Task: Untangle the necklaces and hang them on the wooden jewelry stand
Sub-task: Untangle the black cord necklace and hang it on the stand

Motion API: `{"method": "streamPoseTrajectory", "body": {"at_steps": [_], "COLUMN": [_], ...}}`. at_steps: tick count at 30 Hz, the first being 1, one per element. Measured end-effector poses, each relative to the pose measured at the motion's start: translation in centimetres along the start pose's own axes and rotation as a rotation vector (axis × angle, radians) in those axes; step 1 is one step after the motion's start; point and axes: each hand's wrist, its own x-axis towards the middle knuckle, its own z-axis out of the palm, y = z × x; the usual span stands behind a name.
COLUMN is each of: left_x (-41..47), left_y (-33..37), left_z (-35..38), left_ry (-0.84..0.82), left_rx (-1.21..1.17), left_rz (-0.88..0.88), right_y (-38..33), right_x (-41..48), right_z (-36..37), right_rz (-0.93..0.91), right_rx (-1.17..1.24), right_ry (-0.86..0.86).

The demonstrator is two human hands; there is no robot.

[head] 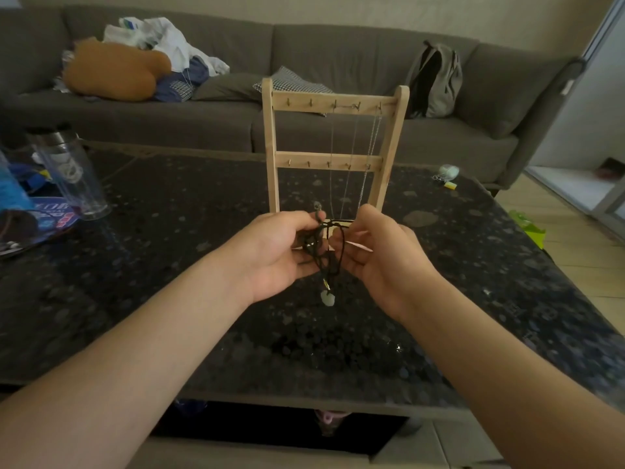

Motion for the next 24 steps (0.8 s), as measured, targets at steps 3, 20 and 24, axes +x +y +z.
{"method": "streamPoseTrajectory", "body": {"at_steps": [3,20,24], "left_x": [-0.1,0.0,-0.2], "left_y": [-0.1,0.4,0.5], "left_z": [0.0,-0.6,-0.6], "left_ry": [-0.022,0.086,0.089], "left_rx": [0.023,0.172,0.183], "left_rz": [-0.021,0.062,0.083], "right_y": [0.1,0.7,0.6], "right_x": [0.1,1.0,0.9], "right_z": [0.1,-1.4,-1.7], "right_rz": [-0.039,-0.263,-0.314], "right_rx": [0.014,-0.518,-0.618], "right_ry": [0.048,-0.036,-0.015]}}
